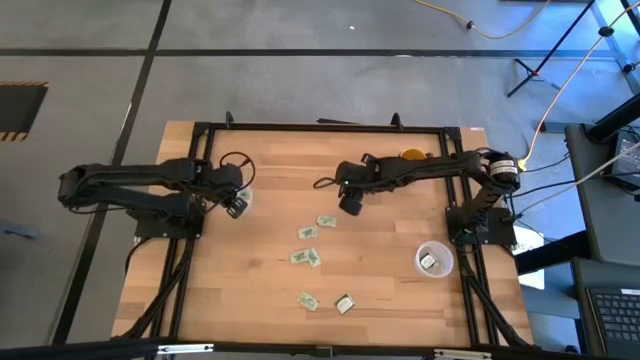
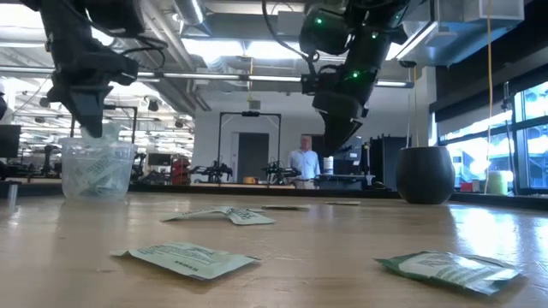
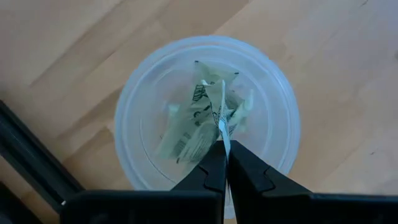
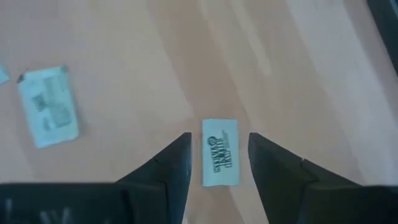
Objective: Pick and place Stevia / Truvia into bins
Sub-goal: Put the white stevia packet into the left transparent container
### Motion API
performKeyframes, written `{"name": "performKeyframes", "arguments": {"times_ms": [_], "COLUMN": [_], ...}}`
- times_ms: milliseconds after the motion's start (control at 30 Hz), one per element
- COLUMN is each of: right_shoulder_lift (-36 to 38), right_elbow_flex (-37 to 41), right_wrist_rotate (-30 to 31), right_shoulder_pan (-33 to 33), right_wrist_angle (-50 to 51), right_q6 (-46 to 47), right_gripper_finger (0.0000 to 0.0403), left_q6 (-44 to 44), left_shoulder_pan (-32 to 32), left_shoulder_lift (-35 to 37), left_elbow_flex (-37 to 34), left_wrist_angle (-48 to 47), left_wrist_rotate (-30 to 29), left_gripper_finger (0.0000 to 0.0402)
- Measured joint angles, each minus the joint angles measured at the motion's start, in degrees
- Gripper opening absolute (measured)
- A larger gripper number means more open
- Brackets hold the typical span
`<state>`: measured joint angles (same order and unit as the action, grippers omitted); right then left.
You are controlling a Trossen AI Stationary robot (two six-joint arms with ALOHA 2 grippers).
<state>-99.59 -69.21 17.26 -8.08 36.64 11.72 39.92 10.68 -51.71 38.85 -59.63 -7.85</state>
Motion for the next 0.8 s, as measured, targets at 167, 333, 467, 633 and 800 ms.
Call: {"name": "performKeyframes", "arguments": {"times_ms": [167, 333, 467, 633, 800], "right_shoulder_lift": [-1.5, -3.2, -3.2, -3.2, -3.2], "right_elbow_flex": [0.0, 0.0, 0.0, 1.0, 4.3], "right_wrist_rotate": [0.0, 0.0, 0.0, -1.3, -4.4], "right_shoulder_pan": [-2.3, -3.8, -4.6, -6.4, -8.0], "right_wrist_angle": [0.7, 1.2, 1.4, 1.6, 0.1], "right_q6": [3.1, 3.1, 2.9, 2.8, 3.6], "right_gripper_finger": [0.0161, 0.0161, 0.0161, 0.0161, 0.0153], "left_q6": [-0.1, -1.7, -2.7, -3.2, -3.2], "left_shoulder_pan": [0.0, 0.0, 0.0, 0.0, 0.0], "left_shoulder_lift": [-3.7, -5.6, -5.6, -5.3, -5.3], "left_elbow_flex": [0.0, 0.0, 0.0, 1.2, 2.9], "left_wrist_angle": [1.2, 1.3, 1.4, 1.6, 1.6], "left_wrist_rotate": [0.4, 0.4, 0.0, -0.4, -1.1], "left_gripper_finger": [0.0012, 0.0021, 0.0035, 0.0049, 0.0052]}}
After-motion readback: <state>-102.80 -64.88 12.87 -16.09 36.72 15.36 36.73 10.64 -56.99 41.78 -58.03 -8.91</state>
